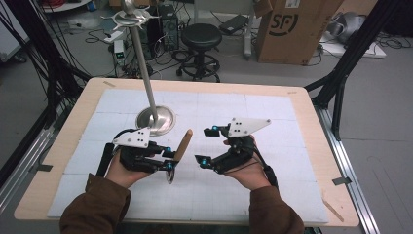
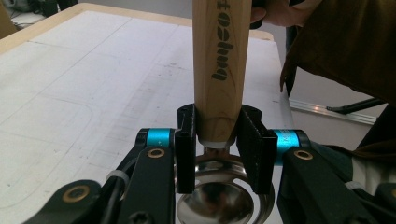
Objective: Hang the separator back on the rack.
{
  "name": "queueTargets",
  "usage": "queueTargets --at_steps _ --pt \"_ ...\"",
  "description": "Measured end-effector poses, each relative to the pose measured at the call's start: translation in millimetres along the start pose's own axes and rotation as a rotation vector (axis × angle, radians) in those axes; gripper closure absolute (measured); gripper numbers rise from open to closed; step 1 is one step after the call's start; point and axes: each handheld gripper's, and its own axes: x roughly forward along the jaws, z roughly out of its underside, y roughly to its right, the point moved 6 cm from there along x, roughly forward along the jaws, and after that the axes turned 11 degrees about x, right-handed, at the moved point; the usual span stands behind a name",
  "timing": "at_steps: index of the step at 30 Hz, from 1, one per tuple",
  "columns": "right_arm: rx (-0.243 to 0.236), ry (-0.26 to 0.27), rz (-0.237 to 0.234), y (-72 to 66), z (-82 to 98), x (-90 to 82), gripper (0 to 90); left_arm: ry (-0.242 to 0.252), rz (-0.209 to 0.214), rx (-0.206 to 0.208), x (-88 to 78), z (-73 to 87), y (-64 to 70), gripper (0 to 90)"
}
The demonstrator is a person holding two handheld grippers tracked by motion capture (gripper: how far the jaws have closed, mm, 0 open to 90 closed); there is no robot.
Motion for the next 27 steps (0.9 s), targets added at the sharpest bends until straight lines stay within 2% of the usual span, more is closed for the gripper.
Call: queueTargets --at_steps 1,7,15,23,27 --pt "-0.001 -0.004 -0.003 0.2 -0.3 2.4 14.3 -0.001 0.003 0.007 -0.2 -0.1 0.1 69.3" --pt "-0.003 -0.014 -0.029 -2.3 1.1 13.7 14.6 0.013 0.006 0.003 0.8 -1.4 1.5 69.2" --pt "0.019 0.0 -0.089 -4.5 1.2 20.9 20.2 0.018 0.017 0.014 3.0 -2.2 3.0 69.3" --pt "0.027 -0.003 -0.114 -5.2 2.0 25.1 28.0 0.028 0.021 0.016 3.4 -3.5 4.2 69.3" --pt "0.023 -0.004 -0.129 -5.5 2.3 26.5 35.0 0.024 0.018 0.021 4.9 -3.5 4.8 69.3"
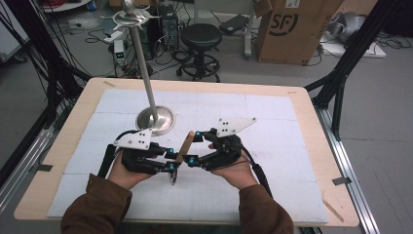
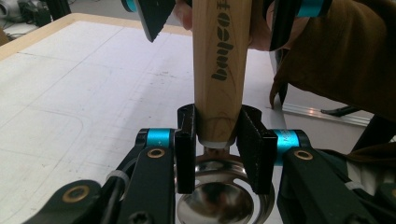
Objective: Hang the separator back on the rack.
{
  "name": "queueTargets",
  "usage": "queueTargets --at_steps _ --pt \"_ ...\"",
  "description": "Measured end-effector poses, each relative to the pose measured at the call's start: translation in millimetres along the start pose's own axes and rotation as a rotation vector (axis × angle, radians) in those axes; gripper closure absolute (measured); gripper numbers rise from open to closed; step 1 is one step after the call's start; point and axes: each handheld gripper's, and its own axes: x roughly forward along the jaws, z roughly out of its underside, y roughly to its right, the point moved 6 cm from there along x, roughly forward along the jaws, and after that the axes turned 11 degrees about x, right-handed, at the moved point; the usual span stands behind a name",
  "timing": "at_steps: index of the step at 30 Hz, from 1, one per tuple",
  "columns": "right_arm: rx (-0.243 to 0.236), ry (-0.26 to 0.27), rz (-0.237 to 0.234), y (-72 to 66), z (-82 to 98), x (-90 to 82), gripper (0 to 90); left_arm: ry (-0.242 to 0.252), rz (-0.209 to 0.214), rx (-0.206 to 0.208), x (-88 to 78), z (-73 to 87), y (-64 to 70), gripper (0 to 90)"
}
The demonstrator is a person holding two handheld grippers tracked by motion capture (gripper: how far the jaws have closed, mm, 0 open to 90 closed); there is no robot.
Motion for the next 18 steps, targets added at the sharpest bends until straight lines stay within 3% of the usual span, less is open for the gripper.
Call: queueTargets --at_steps 18 --pt "-0.013 -0.012 -0.051 -6.2 0.5 0.8 59.6 -0.001 0.007 0.011 2.7 -0.1 1.4 69.2"
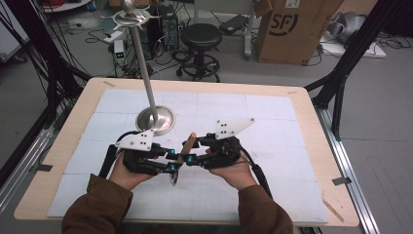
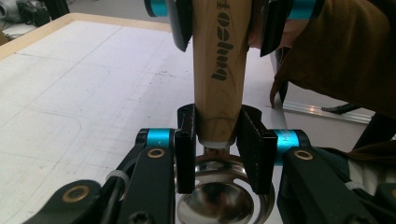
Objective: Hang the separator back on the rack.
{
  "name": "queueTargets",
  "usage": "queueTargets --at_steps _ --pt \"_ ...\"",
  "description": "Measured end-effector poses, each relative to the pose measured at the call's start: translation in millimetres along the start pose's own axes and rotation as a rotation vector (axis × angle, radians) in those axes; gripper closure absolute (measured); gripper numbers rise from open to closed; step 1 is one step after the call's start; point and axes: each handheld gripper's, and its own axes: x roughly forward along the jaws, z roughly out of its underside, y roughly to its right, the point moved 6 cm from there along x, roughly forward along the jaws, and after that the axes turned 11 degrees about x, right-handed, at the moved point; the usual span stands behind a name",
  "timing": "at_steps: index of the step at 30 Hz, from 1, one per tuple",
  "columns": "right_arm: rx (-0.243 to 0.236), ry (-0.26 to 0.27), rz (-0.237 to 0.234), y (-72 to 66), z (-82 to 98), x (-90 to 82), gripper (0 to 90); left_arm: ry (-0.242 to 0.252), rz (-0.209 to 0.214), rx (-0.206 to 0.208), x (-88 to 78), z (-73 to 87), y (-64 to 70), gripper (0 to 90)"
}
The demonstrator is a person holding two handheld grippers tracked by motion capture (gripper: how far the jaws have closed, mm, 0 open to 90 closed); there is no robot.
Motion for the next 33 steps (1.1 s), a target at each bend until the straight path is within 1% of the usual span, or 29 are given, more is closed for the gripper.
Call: queueTargets --at_steps 3,6,7,8,10,14,23,27,31,33 --pt "-0.006 0.007 -0.006 -0.7 -1.1 -1.4 62.1 0.002 0.001 0.006 -0.3 -0.3 0.0 69.2" --pt "-0.006 0.012 -0.008 -0.9 -1.3 -0.9 65.4 0.015 0.008 0.006 -0.2 -1.7 1.3 69.2" --pt "-0.004 0.01 -0.008 -1.3 -0.9 -0.3 66.0 0.017 0.004 0.005 -0.2 -2.1 1.5 69.3" --pt "-0.001 0.01 -0.005 -1.5 -0.7 -0.1 66.0 0.02 0.005 0.006 -0.1 -2.2 1.6 69.3" --pt "-0.01 0.015 -0.005 -2.5 -1.1 0.7 66.4 0.021 0.007 0.009 -0.3 -2.4 1.7 69.2" --pt "-0.034 0.024 0.01 -4.3 -1.8 2.3 66.6 0.022 0.007 0.01 -1.2 -2.5 1.6 69.2" --pt "-0.034 0.024 0.012 -4.7 -2.0 3.6 67.4 0.021 0.005 0.008 -0.8 -2.1 1.2 69.2" --pt "-0.034 0.02 0.018 -3.9 -1.7 4.0 67.6 0.011 0.008 0.011 -0.5 -1.0 0.7 69.1" --pt "-0.026 0.015 0.017 -3.5 -1.2 4.3 67.7 0.02 0.01 -0.001 0.6 -0.8 1.0 69.0" --pt "-0.027 0.015 0.022 -3.5 -1.2 4.4 67.7 0.018 0.011 0.001 0.5 -0.3 0.7 68.9"
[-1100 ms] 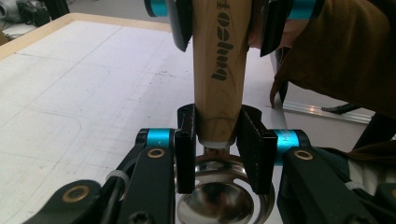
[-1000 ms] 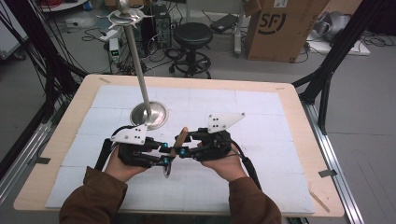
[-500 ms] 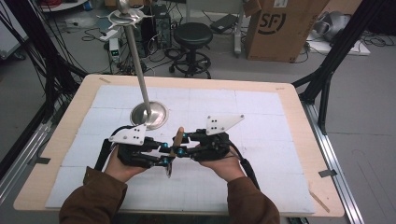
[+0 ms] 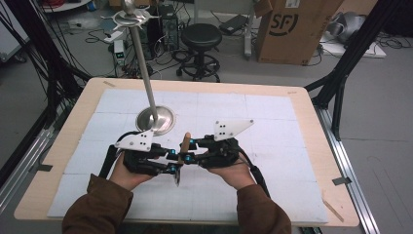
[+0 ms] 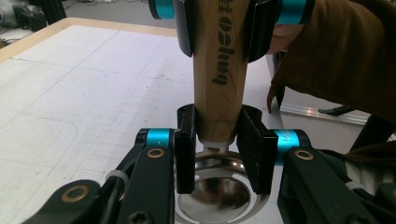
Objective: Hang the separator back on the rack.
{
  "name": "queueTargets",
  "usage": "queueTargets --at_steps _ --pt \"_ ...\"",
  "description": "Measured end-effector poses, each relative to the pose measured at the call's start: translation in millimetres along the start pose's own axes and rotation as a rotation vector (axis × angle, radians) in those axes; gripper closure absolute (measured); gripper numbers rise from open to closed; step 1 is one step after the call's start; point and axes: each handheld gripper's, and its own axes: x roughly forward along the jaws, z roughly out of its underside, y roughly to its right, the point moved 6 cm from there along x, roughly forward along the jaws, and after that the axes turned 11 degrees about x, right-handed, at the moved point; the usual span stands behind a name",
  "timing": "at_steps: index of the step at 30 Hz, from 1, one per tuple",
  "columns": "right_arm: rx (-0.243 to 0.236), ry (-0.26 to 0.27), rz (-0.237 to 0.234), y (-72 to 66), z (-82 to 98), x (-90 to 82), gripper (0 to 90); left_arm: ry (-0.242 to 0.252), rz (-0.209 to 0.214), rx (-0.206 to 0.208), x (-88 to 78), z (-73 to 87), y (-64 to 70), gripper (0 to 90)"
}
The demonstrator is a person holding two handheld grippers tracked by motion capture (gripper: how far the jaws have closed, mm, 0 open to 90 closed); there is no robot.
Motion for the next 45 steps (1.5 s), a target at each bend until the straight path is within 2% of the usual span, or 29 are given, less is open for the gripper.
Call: queueTargets --at_steps 8,13,19,27,34,40,45 --pt "0.001 -0.005 0.001 0.4 0.5 1.0 67.7 0.005 0.008 -0.004 0.7 0.9 -0.4 66.8" --pt "0.004 -0.002 0.006 0.8 0.3 0.8 67.7 -0.003 -0.007 -0.012 2.2 1.3 -1.0 54.8" --pt "0.002 0.006 0.013 1.7 -1.3 -2.3 67.8 -0.018 -0.046 -0.04 -2.0 2.9 -5.6 41.4" --pt "0.004 0.006 0.037 3.9 -5.1 -10.5 67.7 -0.027 -0.101 -0.072 -17.0 8.1 -11.6 32.6" --pt "0.004 0.01 0.058 6.4 -12.1 -19.2 67.7 -0.034 -0.149 -0.076 -38.7 17.4 -13.7 28.4" --pt "-0.003 0.007 0.082 9.0 -20.9 -28.2 67.7 -0.045 -0.181 -0.106 -51.3 24.9 -15.4 23.6" --pt "-0.003 0.005 0.099 12.4 -32.4 -37.1 67.7 -0.036 -0.208 -0.099 -61.0 25.0 -16.9 19.7"
